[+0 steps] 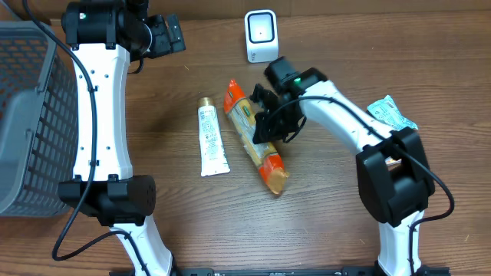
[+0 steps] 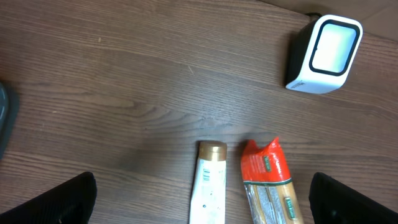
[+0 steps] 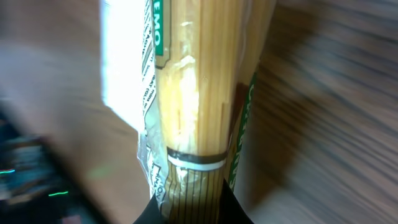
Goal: Scan the item barcode
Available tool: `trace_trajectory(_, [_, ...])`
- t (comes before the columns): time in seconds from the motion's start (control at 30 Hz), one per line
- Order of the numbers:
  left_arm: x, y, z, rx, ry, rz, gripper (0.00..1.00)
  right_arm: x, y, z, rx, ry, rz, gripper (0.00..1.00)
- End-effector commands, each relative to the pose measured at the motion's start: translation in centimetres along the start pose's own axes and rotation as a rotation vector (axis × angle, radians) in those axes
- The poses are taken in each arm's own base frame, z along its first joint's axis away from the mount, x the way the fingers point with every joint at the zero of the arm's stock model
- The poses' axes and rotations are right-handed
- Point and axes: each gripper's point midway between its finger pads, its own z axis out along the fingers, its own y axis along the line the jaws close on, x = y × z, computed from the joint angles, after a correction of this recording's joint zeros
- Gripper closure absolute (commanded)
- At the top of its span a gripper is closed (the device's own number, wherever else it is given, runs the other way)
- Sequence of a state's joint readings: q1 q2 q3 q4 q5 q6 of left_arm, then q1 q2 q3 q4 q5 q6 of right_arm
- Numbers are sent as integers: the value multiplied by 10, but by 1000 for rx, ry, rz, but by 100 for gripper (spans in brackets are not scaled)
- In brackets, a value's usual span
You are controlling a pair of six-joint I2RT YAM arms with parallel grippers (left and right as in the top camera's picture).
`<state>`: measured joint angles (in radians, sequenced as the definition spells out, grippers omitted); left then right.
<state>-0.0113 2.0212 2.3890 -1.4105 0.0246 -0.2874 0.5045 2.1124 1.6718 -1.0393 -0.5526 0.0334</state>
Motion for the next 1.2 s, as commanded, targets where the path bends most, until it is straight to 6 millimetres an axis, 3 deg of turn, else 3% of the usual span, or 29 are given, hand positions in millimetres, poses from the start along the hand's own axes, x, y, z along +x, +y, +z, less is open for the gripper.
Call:
trace_trajectory(0.0, [-1,0,0,-5,-3,12,0,-12,56,-50,-375,-83,19,96])
trace_trajectory(0.27, [-1,0,0,-5,-3,13,0,16,6,8,-354,10,176,96])
trace_trajectory(0.3, [-1,0,0,-5,-3,13,0,19,-4,16,-313,16,203,92])
trace_trajectory(0.37, [-1,0,0,-5,-2,13,0,24,-27,24,-195,15,247,73])
trace_trajectory(0.4, [-1,0,0,-4,-2,13,0,26,-36,25,-147,14,254,71])
trace_trajectory(0.5, [-1,0,0,-4,-3,13,0,26,-61,22,-15,3,275,64])
trace_trajectory(0.6, [-1,1,0,-5,-3,12,0,18,-85,6,69,-33,305,59])
trace_trajectory(0.77, [-1,0,0,-4,-2,13,0,-4,-135,-46,245,-132,363,53])
trace_trajectory(0.83, [-1,0,0,-4,-2,13,0,-18,-124,-74,224,-153,314,40])
trace_trajectory(0.9, [-1,0,0,-4,-2,13,0,-27,-102,-88,177,-159,262,39])
trace_trajectory(0.93, [-1,0,0,-5,-2,13,0,-32,-73,-95,106,-151,190,39])
trace_trajectory(0.97, [-1,0,0,-4,-2,13,0,-33,-62,-95,82,-146,170,40])
trace_trajectory(1.07, [-1,0,0,-4,-2,13,0,-25,-15,-76,-12,-80,107,46])
trace_trajectory(1.17, [-1,0,0,-4,-2,13,0,2,26,-34,-49,39,81,48])
